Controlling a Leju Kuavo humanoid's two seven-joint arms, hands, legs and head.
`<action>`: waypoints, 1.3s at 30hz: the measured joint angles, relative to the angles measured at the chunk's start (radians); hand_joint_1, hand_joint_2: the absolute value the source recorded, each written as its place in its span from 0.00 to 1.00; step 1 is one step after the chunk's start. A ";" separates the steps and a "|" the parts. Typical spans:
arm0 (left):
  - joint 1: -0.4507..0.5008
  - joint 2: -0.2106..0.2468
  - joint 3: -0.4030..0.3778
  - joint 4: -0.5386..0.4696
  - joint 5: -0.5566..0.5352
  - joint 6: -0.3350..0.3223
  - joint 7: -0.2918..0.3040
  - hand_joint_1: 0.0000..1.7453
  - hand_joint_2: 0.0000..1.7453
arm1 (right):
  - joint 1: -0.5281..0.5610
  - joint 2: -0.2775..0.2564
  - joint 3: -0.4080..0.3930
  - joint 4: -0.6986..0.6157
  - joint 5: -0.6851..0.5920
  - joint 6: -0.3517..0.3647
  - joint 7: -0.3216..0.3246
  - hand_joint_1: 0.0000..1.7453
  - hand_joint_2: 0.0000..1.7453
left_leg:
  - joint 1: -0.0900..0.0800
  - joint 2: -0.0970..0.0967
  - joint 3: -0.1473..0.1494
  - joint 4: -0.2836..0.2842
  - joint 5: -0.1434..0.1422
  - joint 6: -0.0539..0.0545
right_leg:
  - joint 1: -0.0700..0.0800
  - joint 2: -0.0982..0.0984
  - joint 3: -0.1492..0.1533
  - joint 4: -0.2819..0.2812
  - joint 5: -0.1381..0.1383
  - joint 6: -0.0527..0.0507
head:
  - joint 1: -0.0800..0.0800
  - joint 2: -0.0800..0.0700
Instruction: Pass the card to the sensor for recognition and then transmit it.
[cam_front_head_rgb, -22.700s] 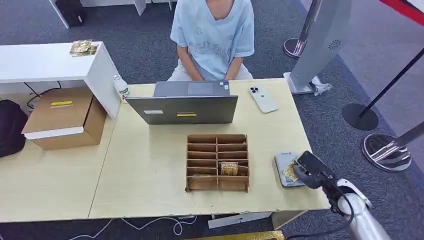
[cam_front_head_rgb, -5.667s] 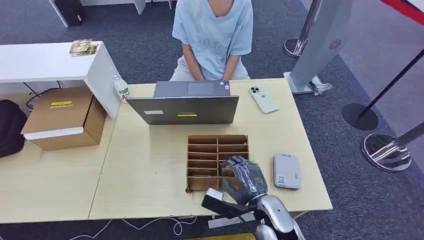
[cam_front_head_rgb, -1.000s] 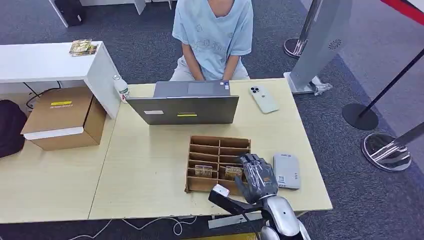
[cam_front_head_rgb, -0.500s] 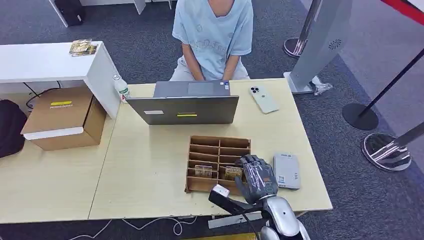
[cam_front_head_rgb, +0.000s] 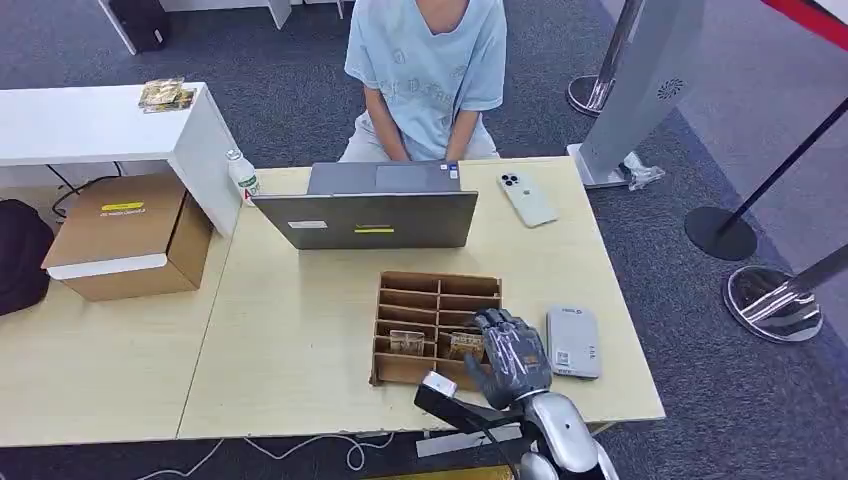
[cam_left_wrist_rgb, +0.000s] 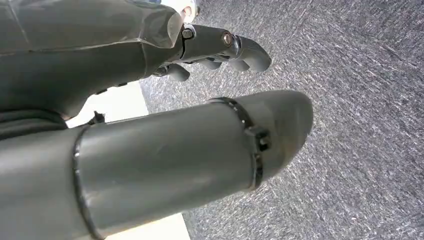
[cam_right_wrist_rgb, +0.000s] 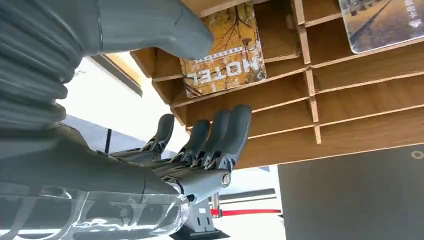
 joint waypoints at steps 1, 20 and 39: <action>0.000 0.000 0.000 0.000 0.000 0.000 0.000 0.00 0.00 | 0.000 0.000 0.000 0.000 -0.001 0.000 -0.001 0.46 1.00 | 0.000 0.000 0.000 0.000 0.000 0.000 | 0.000 0.000 0.000 0.000 0.000 0.000 | 0.000 0.000; 0.000 0.000 0.000 0.000 0.000 0.000 0.000 0.00 0.00 | -0.014 0.003 0.021 0.025 -0.005 0.003 0.003 0.55 1.00 | 0.000 0.000 0.000 0.000 0.000 0.000 | 0.000 0.000 0.000 0.000 0.000 0.000 | 0.000 0.000; 0.000 0.000 0.000 0.000 0.000 0.001 0.000 0.00 0.00 | -0.033 0.003 0.024 0.032 0.002 0.013 0.018 0.78 1.00 | 0.000 0.000 0.000 0.000 0.000 0.000 | 0.000 0.000 0.000 0.000 0.000 0.000 | 0.000 0.000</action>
